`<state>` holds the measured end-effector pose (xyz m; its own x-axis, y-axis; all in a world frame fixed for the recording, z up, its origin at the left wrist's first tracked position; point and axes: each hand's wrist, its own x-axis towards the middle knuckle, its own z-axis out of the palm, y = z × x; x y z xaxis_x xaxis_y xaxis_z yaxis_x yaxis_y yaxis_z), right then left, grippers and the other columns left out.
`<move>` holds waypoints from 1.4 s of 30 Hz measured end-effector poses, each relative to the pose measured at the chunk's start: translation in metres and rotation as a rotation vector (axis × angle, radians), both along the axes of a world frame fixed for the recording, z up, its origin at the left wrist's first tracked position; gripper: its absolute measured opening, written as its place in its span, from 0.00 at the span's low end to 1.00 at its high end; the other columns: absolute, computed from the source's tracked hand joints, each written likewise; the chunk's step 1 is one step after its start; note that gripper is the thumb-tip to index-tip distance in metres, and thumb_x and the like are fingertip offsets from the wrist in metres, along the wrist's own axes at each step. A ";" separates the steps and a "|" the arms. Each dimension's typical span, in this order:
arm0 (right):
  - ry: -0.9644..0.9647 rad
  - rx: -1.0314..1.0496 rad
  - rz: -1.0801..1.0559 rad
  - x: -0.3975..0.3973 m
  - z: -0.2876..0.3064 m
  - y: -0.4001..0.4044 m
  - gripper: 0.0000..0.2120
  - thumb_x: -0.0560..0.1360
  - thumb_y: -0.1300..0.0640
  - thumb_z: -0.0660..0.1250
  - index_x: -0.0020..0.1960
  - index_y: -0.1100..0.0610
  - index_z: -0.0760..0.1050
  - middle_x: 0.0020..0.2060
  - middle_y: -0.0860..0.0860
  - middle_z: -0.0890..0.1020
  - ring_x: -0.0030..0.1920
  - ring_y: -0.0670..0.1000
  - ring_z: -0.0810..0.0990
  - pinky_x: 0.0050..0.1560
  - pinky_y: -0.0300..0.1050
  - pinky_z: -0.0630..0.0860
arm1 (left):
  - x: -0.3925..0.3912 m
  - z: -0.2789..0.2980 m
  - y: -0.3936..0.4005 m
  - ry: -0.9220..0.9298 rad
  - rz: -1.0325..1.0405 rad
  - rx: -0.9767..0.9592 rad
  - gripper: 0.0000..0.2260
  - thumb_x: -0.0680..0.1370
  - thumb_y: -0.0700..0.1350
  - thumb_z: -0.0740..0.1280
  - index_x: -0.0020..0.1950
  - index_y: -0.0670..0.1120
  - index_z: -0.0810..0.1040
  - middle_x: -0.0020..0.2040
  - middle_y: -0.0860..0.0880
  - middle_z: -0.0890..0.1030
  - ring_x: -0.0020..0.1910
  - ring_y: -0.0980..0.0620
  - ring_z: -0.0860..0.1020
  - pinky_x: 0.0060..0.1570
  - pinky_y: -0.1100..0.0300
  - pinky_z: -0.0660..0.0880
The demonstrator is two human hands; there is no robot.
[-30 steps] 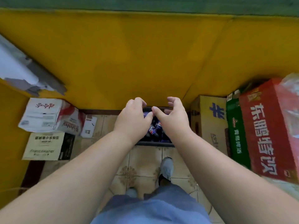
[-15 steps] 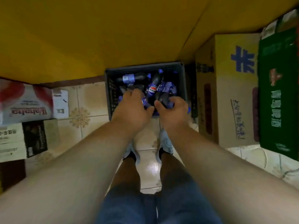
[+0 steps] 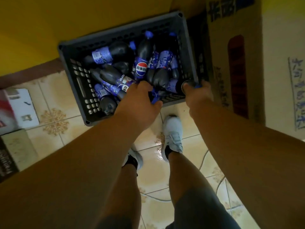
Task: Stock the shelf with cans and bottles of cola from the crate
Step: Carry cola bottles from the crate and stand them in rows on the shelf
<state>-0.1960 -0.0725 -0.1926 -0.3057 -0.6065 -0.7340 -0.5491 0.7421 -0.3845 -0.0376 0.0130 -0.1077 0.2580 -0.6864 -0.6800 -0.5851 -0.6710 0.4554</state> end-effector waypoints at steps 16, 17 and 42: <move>-0.153 -0.309 0.592 0.079 0.159 0.028 0.08 0.71 0.57 0.75 0.45 0.50 0.77 0.49 0.48 0.74 0.40 0.44 0.75 0.44 0.32 0.74 | 0.065 0.039 -0.006 0.016 -0.049 0.046 0.46 0.66 0.52 0.78 0.78 0.55 0.58 0.73 0.44 0.67 0.70 0.42 0.69 0.66 0.53 0.69; -0.216 -0.276 0.581 0.085 0.168 0.026 0.08 0.71 0.57 0.76 0.44 0.49 0.77 0.49 0.49 0.76 0.41 0.44 0.77 0.45 0.33 0.76 | 0.071 0.041 -0.006 -0.002 -0.100 0.053 0.49 0.63 0.54 0.79 0.79 0.56 0.57 0.74 0.45 0.66 0.71 0.42 0.68 0.68 0.51 0.69; 0.214 0.013 1.339 0.174 -0.068 0.019 0.38 0.73 0.45 0.74 0.74 0.59 0.61 0.68 0.61 0.73 0.66 0.63 0.74 0.66 0.58 0.72 | 0.117 -0.058 0.086 0.528 1.161 0.112 0.18 0.73 0.55 0.75 0.59 0.50 0.77 0.49 0.43 0.86 0.45 0.41 0.85 0.49 0.40 0.82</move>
<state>-0.0216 -0.0537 -0.2608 0.4004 -0.5198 -0.7546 -0.8943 -0.4013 -0.1981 0.0795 0.0989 -0.1660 0.3470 -0.1737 -0.9217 0.6006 -0.7136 0.3606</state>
